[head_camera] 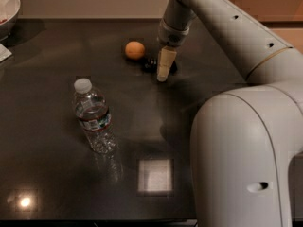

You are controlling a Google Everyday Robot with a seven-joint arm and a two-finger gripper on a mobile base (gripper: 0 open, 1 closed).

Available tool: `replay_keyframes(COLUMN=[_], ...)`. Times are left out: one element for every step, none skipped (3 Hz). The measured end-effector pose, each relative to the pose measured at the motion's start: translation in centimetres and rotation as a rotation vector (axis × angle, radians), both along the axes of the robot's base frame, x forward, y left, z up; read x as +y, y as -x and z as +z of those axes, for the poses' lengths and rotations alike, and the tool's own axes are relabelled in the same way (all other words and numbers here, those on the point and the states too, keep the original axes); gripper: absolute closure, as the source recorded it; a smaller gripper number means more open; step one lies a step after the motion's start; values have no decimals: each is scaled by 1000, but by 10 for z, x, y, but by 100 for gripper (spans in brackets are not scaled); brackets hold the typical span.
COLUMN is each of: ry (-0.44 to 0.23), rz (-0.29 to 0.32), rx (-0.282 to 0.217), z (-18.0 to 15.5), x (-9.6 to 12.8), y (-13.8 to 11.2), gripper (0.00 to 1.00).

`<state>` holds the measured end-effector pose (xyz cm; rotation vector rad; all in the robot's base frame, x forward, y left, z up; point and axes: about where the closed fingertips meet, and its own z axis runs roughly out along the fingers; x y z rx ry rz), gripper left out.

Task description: Move rxbar chocolate near orange

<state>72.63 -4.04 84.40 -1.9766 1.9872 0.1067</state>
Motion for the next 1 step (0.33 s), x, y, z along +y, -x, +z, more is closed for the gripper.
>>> replay_keyframes(ry=[0], rz=[0], rx=[0], z=[0], x=[0], y=[0], gripper=[0])
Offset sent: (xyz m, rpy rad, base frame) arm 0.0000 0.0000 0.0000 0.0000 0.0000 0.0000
